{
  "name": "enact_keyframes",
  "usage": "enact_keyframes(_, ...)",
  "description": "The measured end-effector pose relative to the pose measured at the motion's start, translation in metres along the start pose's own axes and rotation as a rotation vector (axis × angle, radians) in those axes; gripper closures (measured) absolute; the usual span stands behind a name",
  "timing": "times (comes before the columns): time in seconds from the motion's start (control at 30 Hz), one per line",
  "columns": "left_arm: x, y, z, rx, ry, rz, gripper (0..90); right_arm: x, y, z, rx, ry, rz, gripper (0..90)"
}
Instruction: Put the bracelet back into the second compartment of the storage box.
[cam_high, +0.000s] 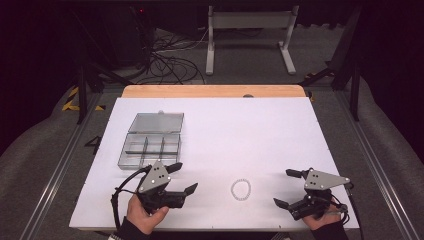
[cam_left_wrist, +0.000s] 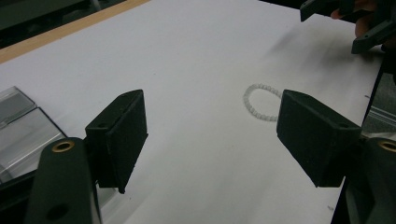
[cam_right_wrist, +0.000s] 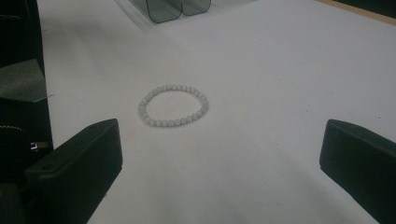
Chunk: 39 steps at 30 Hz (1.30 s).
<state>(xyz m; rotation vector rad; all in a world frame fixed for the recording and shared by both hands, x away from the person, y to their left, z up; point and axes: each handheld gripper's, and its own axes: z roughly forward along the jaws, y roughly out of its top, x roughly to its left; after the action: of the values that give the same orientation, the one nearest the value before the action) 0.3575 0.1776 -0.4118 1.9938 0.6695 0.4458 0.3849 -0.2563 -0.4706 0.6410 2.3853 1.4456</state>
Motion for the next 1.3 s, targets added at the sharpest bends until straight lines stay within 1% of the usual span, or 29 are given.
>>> enact_keyframes(0.13, -0.004, 0.007, 0.004, 0.002, -0.018, 0.016, 26.0, 0.0, 0.0, 0.0, 0.0, 0.001, 0.0, 0.0)
enact_keyframes(0.23, -0.004, 0.012, 0.008, 0.009, -0.023, 0.032, 25.7, 0.0, -0.001, 0.0, 0.0, 0.003, 0.003, 0.0)
enact_keyframes(0.3, -0.004, 0.015, 0.01, 0.015, -0.022, 0.036, 25.6, 0.0, -0.001, 0.0, -0.001, 0.004, 0.005, 0.0)
enact_keyframes(0.43, -0.005, 0.022, 0.012, 0.018, -0.037, 0.038, 25.5, 0.0, -0.001, 0.0, -0.002, 0.005, 0.004, 0.0)
enact_keyframes(0.57, -0.007, 0.025, 0.015, 0.019, -0.04, 0.043, 25.5, 0.0, -0.001, 0.0, -0.002, 0.007, 0.003, 0.0)
enact_keyframes(0.67, -0.008, 0.027, 0.018, 0.033, -0.035, 0.056, 25.7, 0.0, -0.001, -0.001, -0.003, 0.007, 0.003, 0.0)
enact_keyframes(0.73, -0.008, 0.027, 0.019, 0.039, -0.032, 0.057, 26.6, 0.0, -0.001, -0.001, -0.002, 0.008, 0.003, 0.0)
enact_keyframes(0.8, -0.006, 0.027, 0.021, 0.044, -0.042, 0.056, 26.7, 0.0, -0.001, -0.001, -0.002, 0.008, 0.003, 0.0)
enact_keyframes(0.9, -0.007, 0.029, 0.025, 0.044, -0.061, 0.038, 27.2, 0.0, -0.001, 0.0, 0.0, 0.009, 0.002, 0.0)
enact_keyframes(1.0, -0.008, 0.031, 0.03, 0.049, -0.076, 0.039, 29.1, 0.0, -0.001, 0.0, 0.001, 0.011, 0.003, 0.0)
enact_keyframes(1.07, -0.009, 0.033, 0.034, 0.056, -0.076, 0.038, 31.9, 0.0, -0.001, 0.0, 0.003, 0.011, 0.003, 0.0)
enact_keyframes(1.1, -0.01, 0.034, 0.036, 0.054, -0.082, 0.04, 31.9, 0.0, -0.001, 0.0, 0.003, 0.011, 0.003, 0.0)
enact_keyframes(1.13, -0.011, 0.035, 0.038, 0.053, -0.085, 0.034, 33.1, 0.0, -0.001, 0.0, 0.001, 0.012, 0.002, 0.0)
enact_keyframes(1.3, -0.015, 0.038, 0.049, 0.056, -0.093, 0.058, 34.7, 0.0, -0.001, 0.0, 0.002, 0.013, 0.002, 0.0)
